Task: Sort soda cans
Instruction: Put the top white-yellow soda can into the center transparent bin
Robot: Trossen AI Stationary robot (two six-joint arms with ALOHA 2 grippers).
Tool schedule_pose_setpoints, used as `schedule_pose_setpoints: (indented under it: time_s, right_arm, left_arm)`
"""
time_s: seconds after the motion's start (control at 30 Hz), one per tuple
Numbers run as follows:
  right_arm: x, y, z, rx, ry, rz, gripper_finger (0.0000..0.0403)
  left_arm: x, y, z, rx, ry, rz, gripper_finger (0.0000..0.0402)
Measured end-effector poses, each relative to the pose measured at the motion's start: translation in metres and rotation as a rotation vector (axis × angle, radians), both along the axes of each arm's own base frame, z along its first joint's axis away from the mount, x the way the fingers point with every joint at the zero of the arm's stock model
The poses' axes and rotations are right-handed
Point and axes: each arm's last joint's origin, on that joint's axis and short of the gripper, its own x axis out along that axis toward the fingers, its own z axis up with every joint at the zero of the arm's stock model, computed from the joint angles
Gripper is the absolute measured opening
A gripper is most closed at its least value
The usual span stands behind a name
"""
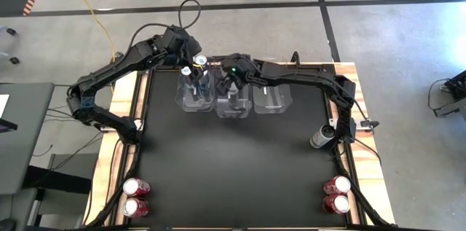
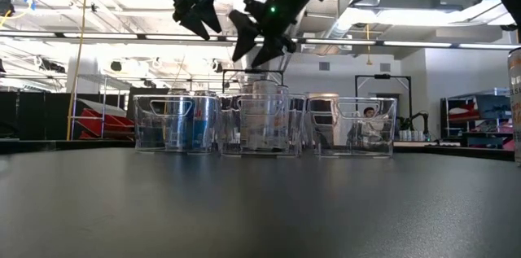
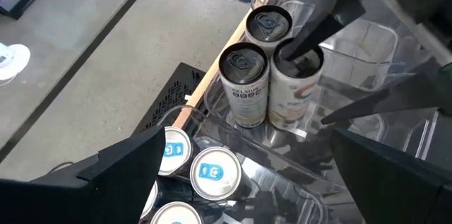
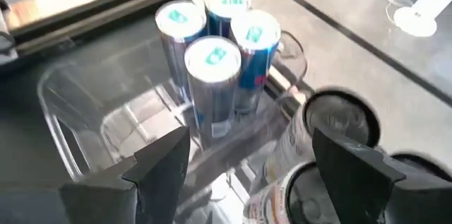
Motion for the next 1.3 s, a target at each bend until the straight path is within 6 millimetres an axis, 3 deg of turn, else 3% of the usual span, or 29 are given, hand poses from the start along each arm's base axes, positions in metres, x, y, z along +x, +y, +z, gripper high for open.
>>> schedule_pose_setpoints:
  time_s: [0.17,0.53,0.8,1.0,1.3]
  right_arm:
    - [0.000,-0.001,0.018,-0.030,-0.001,0.018,0.0313]
    - [-0.008,-0.002,0.033,0.000,0.041,0.001,0.0313]
    - [-0.036,0.014,0.061,0.044,0.079,-0.006,0.0308]
    - [-0.043,0.018,0.029,0.141,0.235,0.012,0.0292]
    - [-0.039,0.034,-0.027,0.254,0.224,-0.047,0.0273]
  left_arm:
    - [0.000,0.000,0.000,0.000,0.000,0.000,0.0396]
    - [-0.001,0.000,-0.001,0.003,0.021,0.019,0.0396]
    - [-0.002,0.001,-0.001,0.013,0.027,0.028,0.0396]
    - [-0.002,0.001,-0.001,0.014,0.022,0.031,0.0396]
    - [-0.002,0.001,-0.001,-0.006,0.010,0.051,0.0396]
